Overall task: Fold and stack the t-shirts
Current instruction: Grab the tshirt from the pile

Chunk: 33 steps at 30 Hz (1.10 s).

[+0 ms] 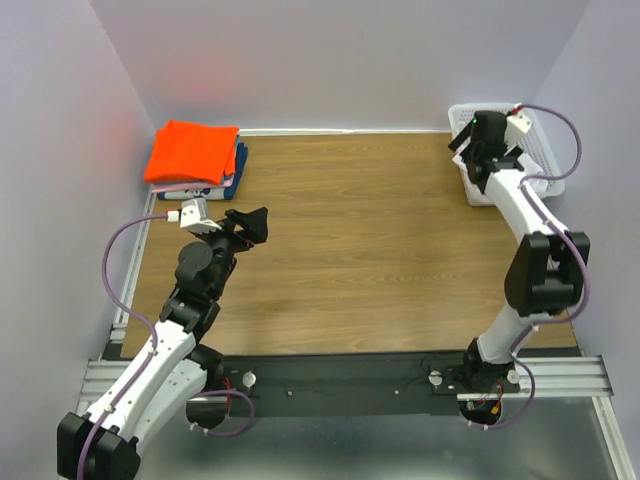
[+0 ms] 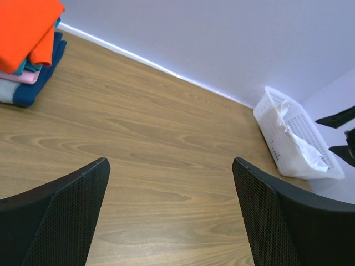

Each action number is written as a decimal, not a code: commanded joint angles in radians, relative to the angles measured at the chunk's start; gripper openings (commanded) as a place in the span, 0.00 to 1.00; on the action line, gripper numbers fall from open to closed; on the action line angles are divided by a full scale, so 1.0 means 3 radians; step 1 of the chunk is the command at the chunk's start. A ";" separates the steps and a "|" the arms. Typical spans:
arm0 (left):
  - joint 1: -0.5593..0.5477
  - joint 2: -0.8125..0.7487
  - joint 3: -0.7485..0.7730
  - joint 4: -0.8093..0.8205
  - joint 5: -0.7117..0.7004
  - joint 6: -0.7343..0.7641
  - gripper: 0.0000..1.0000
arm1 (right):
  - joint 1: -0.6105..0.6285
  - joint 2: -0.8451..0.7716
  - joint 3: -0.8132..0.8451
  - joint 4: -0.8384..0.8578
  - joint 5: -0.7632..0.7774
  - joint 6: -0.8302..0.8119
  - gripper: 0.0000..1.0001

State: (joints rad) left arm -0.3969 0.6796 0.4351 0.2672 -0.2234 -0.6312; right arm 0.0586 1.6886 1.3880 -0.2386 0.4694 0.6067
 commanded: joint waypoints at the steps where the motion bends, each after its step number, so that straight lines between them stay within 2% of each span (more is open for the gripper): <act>1: -0.0012 -0.0062 -0.0085 0.0152 -0.0099 0.0064 0.98 | -0.0286 0.0532 0.0751 -0.0125 -0.0123 -0.0263 1.00; 7: -0.0011 0.0112 0.0027 0.0050 -0.0099 0.0069 0.98 | -0.0604 0.1217 0.1325 -0.0212 -0.0327 -0.0279 1.00; 11: -0.0011 0.0199 0.0053 0.0060 -0.0114 0.0079 0.98 | -0.0696 0.1606 0.1753 -0.0242 -0.0684 -0.0432 1.00; 15: -0.0011 0.0286 0.0084 0.0050 -0.0115 0.0089 0.98 | -0.0747 0.1923 0.2086 -0.0380 -0.0644 -0.0417 1.00; 21: -0.0017 0.0353 0.0099 0.0040 -0.0181 0.0074 0.98 | -0.0819 0.2245 0.2220 -0.0427 -0.0435 -0.0550 1.00; 33: -0.0011 0.0465 0.0160 -0.0006 -0.0191 0.0089 0.98 | -0.0845 0.2701 0.2343 -0.0651 -0.0537 -0.0473 1.00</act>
State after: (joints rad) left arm -0.3969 0.8150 0.4519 0.2733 -0.2497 -0.6167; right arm -0.1898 2.4531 2.0495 -0.3679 0.3088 0.4686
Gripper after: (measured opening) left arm 0.983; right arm 0.998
